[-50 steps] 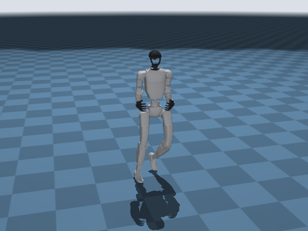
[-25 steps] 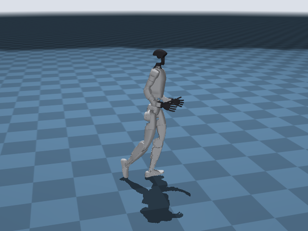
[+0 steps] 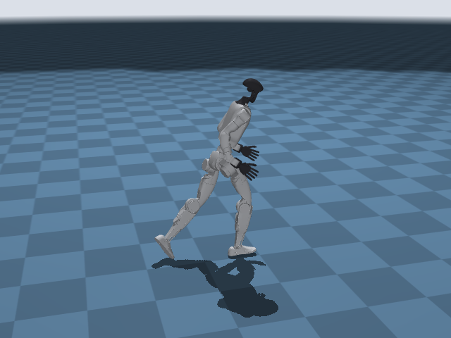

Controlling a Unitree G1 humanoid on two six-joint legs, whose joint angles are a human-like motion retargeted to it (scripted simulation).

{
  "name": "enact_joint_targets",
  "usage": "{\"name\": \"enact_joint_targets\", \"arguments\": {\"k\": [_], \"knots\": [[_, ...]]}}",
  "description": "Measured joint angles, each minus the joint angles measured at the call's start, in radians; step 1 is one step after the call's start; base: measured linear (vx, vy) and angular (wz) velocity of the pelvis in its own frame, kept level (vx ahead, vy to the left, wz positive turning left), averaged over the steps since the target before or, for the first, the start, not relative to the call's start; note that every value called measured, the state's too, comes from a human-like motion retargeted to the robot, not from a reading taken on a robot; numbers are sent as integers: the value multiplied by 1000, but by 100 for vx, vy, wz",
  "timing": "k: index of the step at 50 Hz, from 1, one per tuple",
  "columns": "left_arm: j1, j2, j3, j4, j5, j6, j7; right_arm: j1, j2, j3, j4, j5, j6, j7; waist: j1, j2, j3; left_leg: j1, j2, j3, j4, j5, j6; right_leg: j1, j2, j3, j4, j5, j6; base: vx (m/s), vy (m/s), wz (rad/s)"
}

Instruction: Walk run

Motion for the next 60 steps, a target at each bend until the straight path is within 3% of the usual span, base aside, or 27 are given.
{"name": "enact_joint_targets", "arguments": {"k": [2, 4, 5, 7, 10, 13, 17, 20, 21, 23, 25, 28, 30, 32, 35, 37, 40, 42, 43, 45, 47, 48, 50, 53, 55, 57, 60], "knots": [[19, -27, 2, 22, -16, 0, -40, -66, -78, -4, -17, 58, -5, -6, 7, -30, -10, -88, -104, 157, 214, 225, -21, 1, -58, 211, 140, -128, 36, 142, 23, 26], [38, -35, 21, 33, -4, 5, -69, -158, -137, 7, -31, 129, -5, 3, 54, -66, 4, -245, -179, 153, 556, 248, -21, 70, -55, 250, 199, -227, 0, 179, -30, -88], [48, -42, 41, 33, 7, 7, -86, -216, -165, 14, -40, 171, -4, 19, 98, -106, 12, -335, -242, 149, 710, 178, -21, 139, -42, 299, 187, -270, -6, 174, -61, -182], [79, -44, 77, 17, 27, -1, -100, -341, -192, 12, -74, 252, 15, 76, 174, -132, 20, -560, -49, 248, 1023, -50, 28, 260, 46, 303, 122, -301, -76, 227, -63, -141], [125, -44, 105, -8, 32, -8, -109, -450, -261, 20, -151, 268, 21, 97, 283, -165, 20, -879, 90, 297, 1180, -345, 262, 458, 117, 315, 13, -306, -121, 203, -26, -97], [143, -5, 112, -1, 28, -2, -131, -437, -303, 17, -203, 157, 43, 64, 427, -246, -12, -1101, 110, 303, 986, -413, 284, 713, 190, 375, -243, -37, -115, 253, -16, -89], [109, 58, 113, 9, 59, 2, -126, -280, -238, 5, -204, -56, 98, -28, 502, -455, -35, -1187, 106, 413, 480, -479, 313, 920, 39, 360, -381, 663, 77, 257, -18, 20], [18, 89, 113, -18, 105, 12, -82, -152, -101, 60, -108, -168, 89, -155, 481, -499, 17, -1050, 69, 430, 247, -541, 230, 935, 57, 393, -137, 768, 138, 249, -28, 82], [-14, 95, 111, -38, 114, 19, -65, -112, -60, 102, -52, -176, 84, -168, 444, -462, 25, -999, 65, 378, 278, -499, 287, 927, 155, 413, -74, 768, 125, 220, -38, 145], [-57, 103, 75, -85, 117, 32, -29, -6, 3, 144, 76, -200, 60, -112, 336, -385, 38, -899, 82, 297, 406, -539, 377, 843, 310, 305, 136, 711, 106, 304, -39, 235], [-88, 98, -15, -117, 117, 28, 21, 139, 42, 129, 247, -265, 44, -7, 266, -352, 44, -831, -28, 87, 523, -651, 347, 656, 393, 201, 471, 508, 21, 253, -44, 223], [-184, 61, -36, -107, 71, 12, 13, 269, 52, 69, 487, -321, 23, 63, 192, -289, 13, -649, 21, 96, 500, -778, 288, 314, 273, 113, 710, 300, -47, 264, -82, 93], [-178, 48, -100, -111, 14, 2, 26, 369, 63, 11, 579, -302, 7, 138, 150, -275, -17, -469, 9, 133, 365, -734, 252, 135, 208, 144, 670, 244, -11, 239, -62, 50], [-138, 59, -111, -106, -33, 2, 30, 435, 67, -78, 640, -231, -19, 223, 57, -213, -36, -296, 23, 102, 208, -483, 168, 11, 138, 151, 529, 194, 57, 223, -61, 114], [-58, 58, -116, -101, -47, 13, 44, 476, 60, -194, 643, -6, -112, 308, -17, -105, -52, -60, 93, 94, -42, 237, 9, -68, -25, 73, 196, 198, 73, 259, -67, 37], [-5, 43, -96, -103, -28, 15, 27, 468, 47, -230, 560, 103, -136, 277, -45, -80, -24, -20, 69, 155, 142, 296, -21, -58, -56, 186, -20, 160, 144, 285, -56, -26], [64, 14, -42, -107, 0, 9, -9, 396, 55, -216, 340, 164, -117, 192, -76, -59, -16, 52, -20, 1, 253, 296, -21, 50, -37, 295, -339, 83, 240, 269, -79, -60], [88, -11, -19, -97, -13, 10, -24, 258, 59, -214, 195, 152, -59, 130, -55, -105, -18, 46, -136, 48, 389, 294, -21, 105, -92, 236, -305, 120, 83, 252, -58, -116], [100, -17, -3, -96, -22, 1, -34, 176, 66, -205, 123, 142, -28, 100, -27, -114, -24, 4, -157, 80, 478, 287, -21, 124, -96, 120, -234, 126, -96, 294, -94, -163], [179, -37, 67, -77, -8, -35, -44, 44, 69, -154, 11, 138, 10, 61, 13, -123, -37, -96, -177, 193, 752, 175, 64, 219, 136, 487, -78, 29, -138, 328, -100, -144], [210, -48, 52, -20, 15, -54, -39, -133, 88, -194, -55, 177, 68, 73, 89, -59, -76, -338, -3, 191, 1094, -37, 166, 300, 107, 279, -4, -62, -162, 324, -47, -42], [209, -54, 52, -11, 15, -51, -42, -205, 73, -137, -84, 232, 80, 73, 140, -80, -100, -447, 33, 244, 1139, -115, 235, 378, 139, 295, -38, -86, -196, 301, -35, -162], [206, -62, 80, -10, 49, -45, -65, -297, 43, 35, -168, 393, 88, 51, 318, -143, -136, -637, 80, 350, 1093, -234, 284, 572, 225, 436, -191, 13, -213, 249, -23, -252], [198, -26, 91, -19, 80, -24, -95, -307, -13, 107, -273, 531, 118, 169, 414, -274, -137, -839, 57, 362, 799, -278, 323, 793, 100, 315, -342, 517, -41, 277, -14, -40], [184, 7, 93, -33, 83, -14, -95, -269, -66, 140, -325, 539, 165, 274, 472, -387, -115, -884, 52, 445, 506, -297, 360, 899, 7, 347, -327, 768, 147, 282, -18, -34], [147, 47, 86, -64, 77, 1, -76, -214, -97, 115, -371, 483, 206, 354, 513, -430, -80, -825, 28, 501, 180, -373, 417, 947, -40, 257, -150, 768, 204, 270, -17, -1], [71, 86, 76, -142, 90, 28, -37, -154, -89, 79, -374, 348, 177, 290, 511, -415, -26, -742, -15, 400, -155, -457, 331, 1049, 120, 381, -19, 768, 176, 267, -25, 75]]}}
